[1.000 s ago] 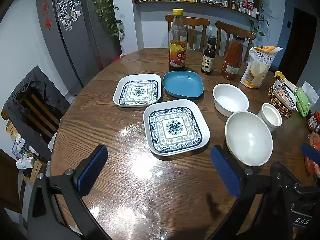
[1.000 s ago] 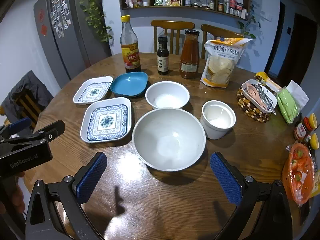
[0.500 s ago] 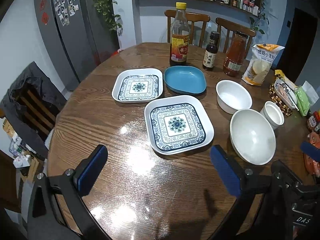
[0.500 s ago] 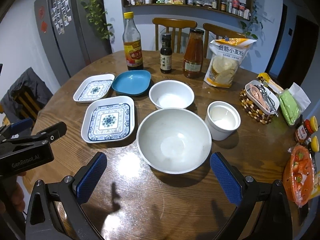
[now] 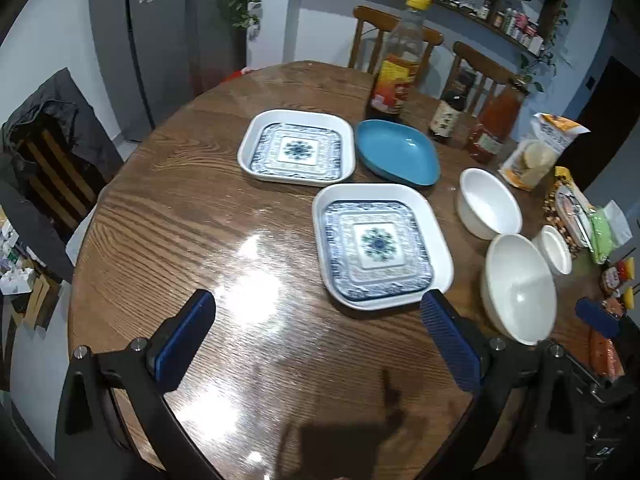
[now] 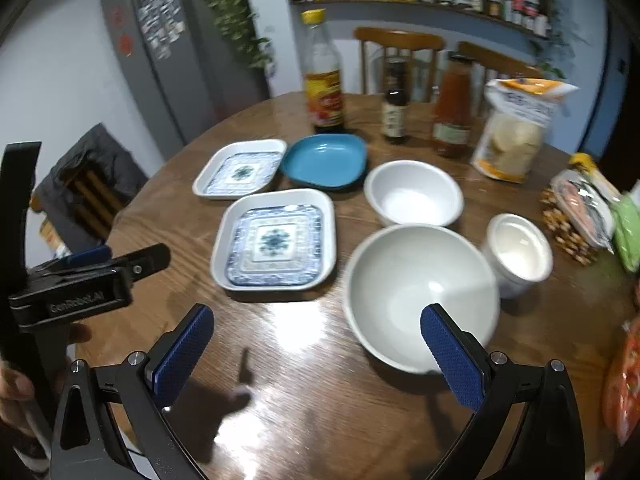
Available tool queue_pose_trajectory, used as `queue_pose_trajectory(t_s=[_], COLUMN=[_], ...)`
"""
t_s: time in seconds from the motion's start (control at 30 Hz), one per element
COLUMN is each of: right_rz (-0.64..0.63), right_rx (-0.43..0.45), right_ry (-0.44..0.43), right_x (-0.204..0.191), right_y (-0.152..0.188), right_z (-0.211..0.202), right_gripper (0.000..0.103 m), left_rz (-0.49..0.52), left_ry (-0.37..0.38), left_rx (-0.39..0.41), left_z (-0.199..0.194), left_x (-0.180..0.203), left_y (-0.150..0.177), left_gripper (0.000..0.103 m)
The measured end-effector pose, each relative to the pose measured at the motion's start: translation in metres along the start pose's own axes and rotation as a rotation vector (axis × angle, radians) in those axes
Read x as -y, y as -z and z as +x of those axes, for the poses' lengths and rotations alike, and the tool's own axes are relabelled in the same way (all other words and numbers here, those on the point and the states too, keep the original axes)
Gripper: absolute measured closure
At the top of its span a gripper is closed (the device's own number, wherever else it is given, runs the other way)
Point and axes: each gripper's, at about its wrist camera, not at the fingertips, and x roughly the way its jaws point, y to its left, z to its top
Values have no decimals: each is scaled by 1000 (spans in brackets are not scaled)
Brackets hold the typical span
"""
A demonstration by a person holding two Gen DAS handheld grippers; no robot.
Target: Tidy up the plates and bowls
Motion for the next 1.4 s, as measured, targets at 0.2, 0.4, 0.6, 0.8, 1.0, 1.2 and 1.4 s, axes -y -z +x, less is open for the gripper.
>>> queue_pose_trajectory(t_s=[0.2, 0.4, 0.6, 0.8, 1.0, 1.2, 1.4], right_rz=[-9, 9, 0, 3, -50, -77, -100], right_rx=[-41, -130, -236, -337, -373, -376, -432], right_ry=[-85, -88, 17, 79, 133, 53, -91], right_x=[-15, -17, -10, 0, -4, -29, -61], right_y=[-30, -58, -68, -68, -72, -60, -23], right_z=[36, 85, 128, 161, 171, 145, 111], right_gripper=[0, 0, 22, 42, 89, 92, 92], left_rz=[9, 69, 106, 148, 117, 95, 115], left_ry=[-6, -10, 14, 35, 14, 26, 13], left_rx=[-44, -71, -100, -112, -178, -203, -252], left_z=[29, 64, 87, 105, 129, 112, 85], left_x=[-16, -17, -11, 1, -3, -26, -65], left_y=[-6, -19, -26, -35, -38, -35, -14], left_gripper=[0, 9, 27, 49, 83, 93, 92])
